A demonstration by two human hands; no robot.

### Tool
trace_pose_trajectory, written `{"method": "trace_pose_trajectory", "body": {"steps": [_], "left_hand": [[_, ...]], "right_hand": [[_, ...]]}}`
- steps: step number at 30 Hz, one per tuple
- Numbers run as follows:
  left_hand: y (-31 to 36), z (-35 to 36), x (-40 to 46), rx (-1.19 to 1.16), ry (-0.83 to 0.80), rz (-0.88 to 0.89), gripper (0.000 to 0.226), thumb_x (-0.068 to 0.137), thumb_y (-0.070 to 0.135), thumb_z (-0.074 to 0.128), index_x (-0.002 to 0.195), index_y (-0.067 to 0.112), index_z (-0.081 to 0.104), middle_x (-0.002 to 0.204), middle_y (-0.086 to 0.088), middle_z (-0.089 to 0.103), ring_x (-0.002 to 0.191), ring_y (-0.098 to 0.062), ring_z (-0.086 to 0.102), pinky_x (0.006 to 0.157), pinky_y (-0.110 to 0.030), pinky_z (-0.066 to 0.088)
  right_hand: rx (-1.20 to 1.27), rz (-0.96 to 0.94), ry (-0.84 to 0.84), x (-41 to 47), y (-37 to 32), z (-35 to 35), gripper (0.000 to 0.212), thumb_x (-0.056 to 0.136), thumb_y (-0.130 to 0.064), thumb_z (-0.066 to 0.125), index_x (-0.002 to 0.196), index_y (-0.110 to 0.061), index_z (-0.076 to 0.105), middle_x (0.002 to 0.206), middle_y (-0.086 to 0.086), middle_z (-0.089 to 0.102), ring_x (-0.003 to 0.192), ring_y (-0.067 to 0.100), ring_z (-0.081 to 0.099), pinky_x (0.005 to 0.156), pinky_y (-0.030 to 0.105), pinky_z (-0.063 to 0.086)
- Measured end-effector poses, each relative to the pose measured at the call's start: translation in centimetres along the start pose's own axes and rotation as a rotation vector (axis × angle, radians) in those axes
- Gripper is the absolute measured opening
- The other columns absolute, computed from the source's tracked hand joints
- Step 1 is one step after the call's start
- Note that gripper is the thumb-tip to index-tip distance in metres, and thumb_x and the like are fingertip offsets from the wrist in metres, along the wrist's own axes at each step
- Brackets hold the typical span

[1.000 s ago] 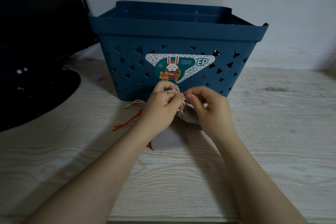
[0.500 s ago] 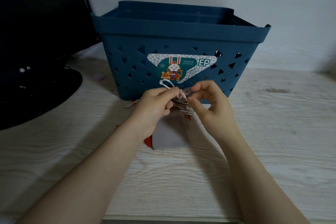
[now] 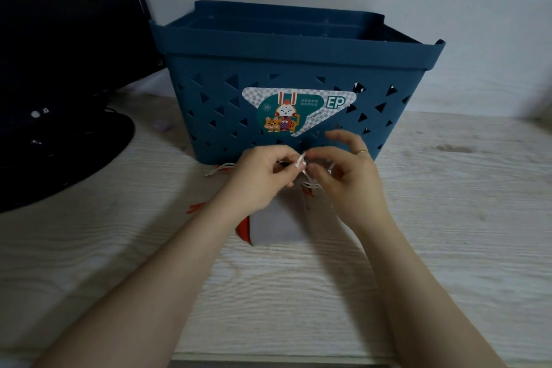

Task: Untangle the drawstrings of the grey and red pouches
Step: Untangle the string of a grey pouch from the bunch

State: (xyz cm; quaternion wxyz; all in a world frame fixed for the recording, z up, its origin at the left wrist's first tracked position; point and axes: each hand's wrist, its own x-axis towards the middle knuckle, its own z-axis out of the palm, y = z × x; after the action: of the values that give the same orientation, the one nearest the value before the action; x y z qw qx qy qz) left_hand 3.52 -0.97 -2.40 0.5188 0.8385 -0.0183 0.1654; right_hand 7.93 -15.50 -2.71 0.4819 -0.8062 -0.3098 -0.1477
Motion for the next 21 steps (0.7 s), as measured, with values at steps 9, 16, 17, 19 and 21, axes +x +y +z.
{"method": "trace_pose_trajectory", "body": {"steps": [9, 16, 17, 19, 21], "left_hand": [[-0.1, 0.2, -0.2, 0.346, 0.094, 0.205, 0.008, 0.080, 0.003, 0.063, 0.085, 0.008, 0.068, 0.052, 0.012, 0.047, 0.049, 0.000, 0.048, 0.053, -0.018, 0.036], [0.1, 0.4, -0.1, 0.318, 0.195, 0.367, 0.009, 0.078, 0.003, 0.063, 0.084, 0.006, 0.068, 0.061, 0.019, 0.048, 0.060, 0.006, 0.050, 0.056, -0.006, 0.035], [0.1, 0.5, -0.1, 0.329, 0.205, 0.383, 0.009, 0.077, 0.006, 0.060, 0.083, 0.008, 0.067, 0.065, 0.017, 0.050, 0.062, 0.005, 0.049, 0.056, -0.009, 0.035], [0.1, 0.7, -0.2, 0.359, 0.232, 0.396, 0.015, 0.076, 0.018, 0.053, 0.082, 0.011, 0.065, 0.068, 0.017, 0.047, 0.062, 0.008, 0.044, 0.055, -0.014, 0.032], [0.1, 0.7, -0.2, 0.346, 0.273, 0.402, 0.021, 0.074, 0.023, 0.048, 0.081, 0.011, 0.063, 0.067, 0.018, 0.042, 0.062, 0.014, 0.042, 0.055, -0.013, 0.028]], "right_hand": [[0.114, 0.195, -0.077, -0.1, -0.3, 0.1, 0.006, 0.082, -0.011, 0.068, 0.077, -0.013, 0.069, 0.064, -0.004, 0.066, 0.059, 0.005, 0.059, 0.058, 0.018, 0.046], [0.370, 0.309, -0.094, -0.3, -1.0, -0.3, 0.013, 0.083, -0.012, 0.067, 0.070, -0.012, 0.066, 0.063, 0.005, 0.065, 0.063, 0.019, 0.060, 0.070, 0.044, 0.054], [0.398, 0.313, -0.092, -0.3, -1.2, -0.2, 0.014, 0.083, -0.013, 0.067, 0.070, -0.012, 0.066, 0.064, 0.005, 0.065, 0.064, 0.020, 0.060, 0.072, 0.048, 0.054], [0.433, 0.306, -0.098, -0.3, -1.6, -0.3, 0.014, 0.084, -0.011, 0.066, 0.071, -0.008, 0.065, 0.065, 0.010, 0.064, 0.064, 0.022, 0.058, 0.073, 0.051, 0.053], [0.495, 0.316, -0.091, -0.3, -2.0, -0.3, 0.013, 0.085, -0.007, 0.064, 0.073, -0.002, 0.064, 0.066, 0.014, 0.063, 0.064, 0.023, 0.057, 0.071, 0.049, 0.053]]}}
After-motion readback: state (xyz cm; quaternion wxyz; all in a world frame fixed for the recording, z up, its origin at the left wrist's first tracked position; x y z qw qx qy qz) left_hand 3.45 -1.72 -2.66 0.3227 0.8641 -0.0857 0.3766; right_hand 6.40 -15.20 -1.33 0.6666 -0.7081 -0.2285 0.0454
